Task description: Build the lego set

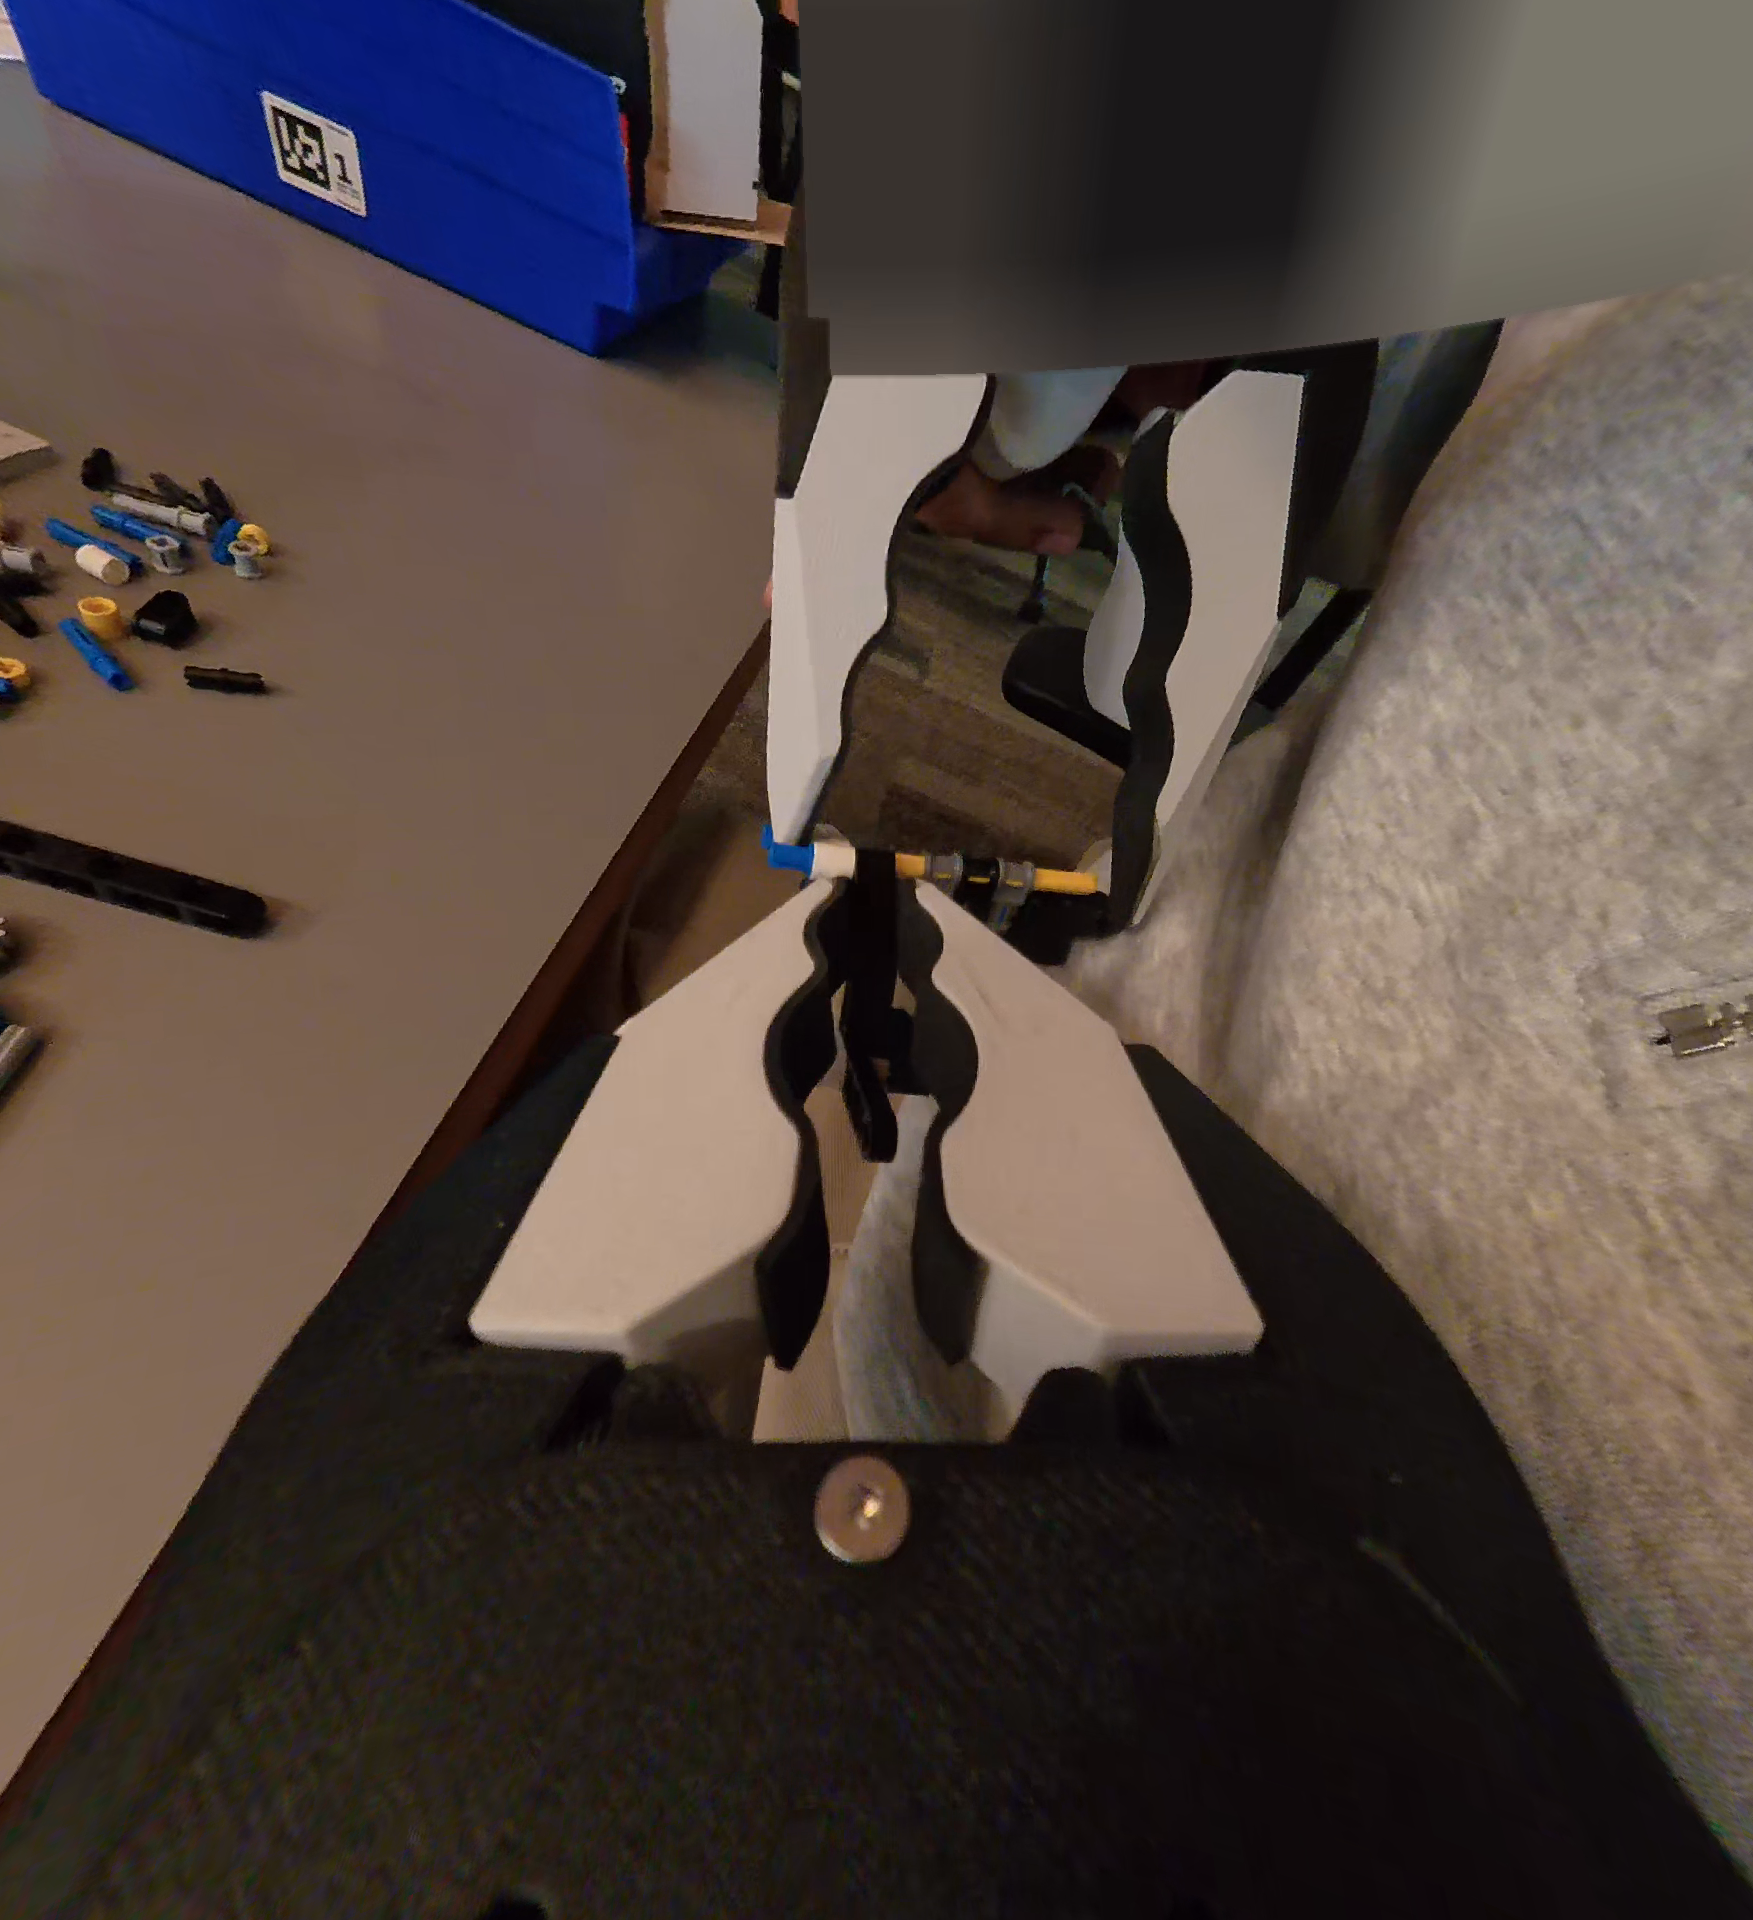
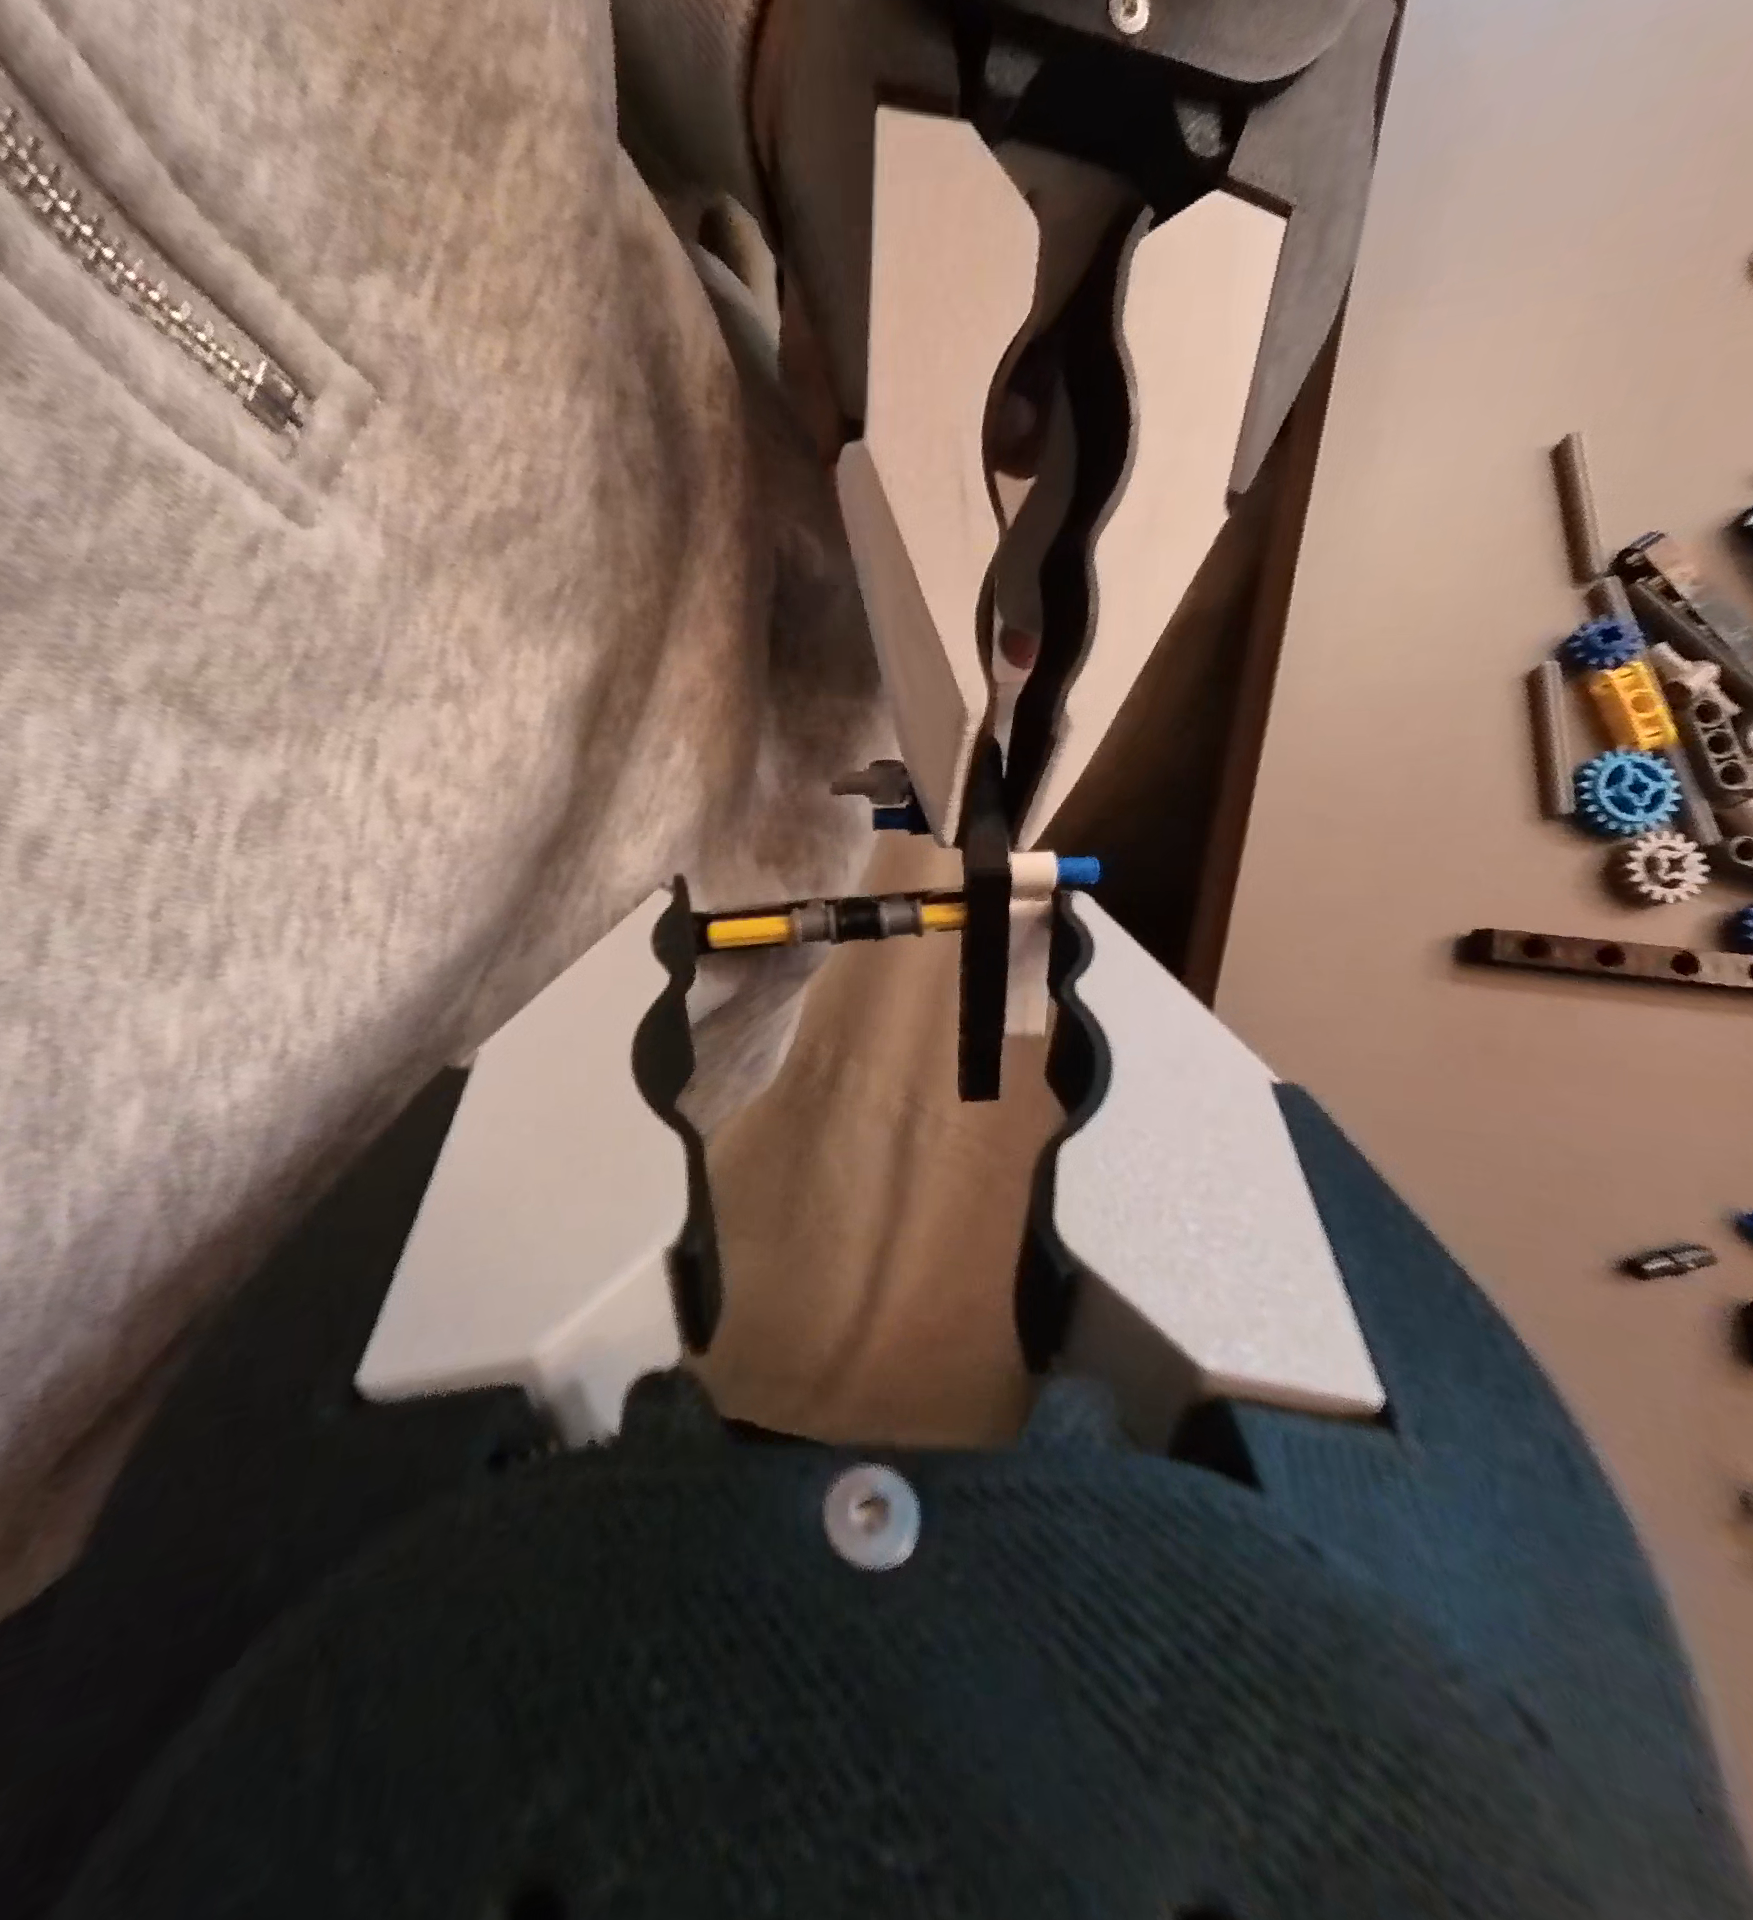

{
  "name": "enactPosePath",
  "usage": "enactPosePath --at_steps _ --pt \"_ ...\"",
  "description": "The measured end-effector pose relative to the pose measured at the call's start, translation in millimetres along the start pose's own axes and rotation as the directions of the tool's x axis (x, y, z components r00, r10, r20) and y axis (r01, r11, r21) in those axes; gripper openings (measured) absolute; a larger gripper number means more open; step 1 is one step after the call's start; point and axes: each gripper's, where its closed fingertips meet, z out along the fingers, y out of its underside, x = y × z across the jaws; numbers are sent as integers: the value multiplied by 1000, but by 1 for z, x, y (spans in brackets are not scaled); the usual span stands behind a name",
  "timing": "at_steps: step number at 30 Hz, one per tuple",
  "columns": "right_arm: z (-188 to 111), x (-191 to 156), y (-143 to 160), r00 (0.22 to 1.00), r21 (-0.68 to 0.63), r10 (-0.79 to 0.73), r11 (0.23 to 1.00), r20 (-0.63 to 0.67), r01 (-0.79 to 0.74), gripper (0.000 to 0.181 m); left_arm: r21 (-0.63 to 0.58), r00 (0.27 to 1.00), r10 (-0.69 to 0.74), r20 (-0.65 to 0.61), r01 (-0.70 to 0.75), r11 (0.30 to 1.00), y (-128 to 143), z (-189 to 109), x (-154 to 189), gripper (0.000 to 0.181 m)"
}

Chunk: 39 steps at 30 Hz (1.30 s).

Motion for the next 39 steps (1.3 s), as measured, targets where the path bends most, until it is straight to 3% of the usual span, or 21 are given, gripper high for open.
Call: enactPosePath --at_steps 12,39 --pt "-1 -1 4 1000 -38 -1 999 21 1 66 3 1000 -7 -3 7 1000 -2 1 1 5" --pt "5 -15 4 999 23 25 999 35 -25 62 1 999 -38 -34 38 999 8 0 10 5"
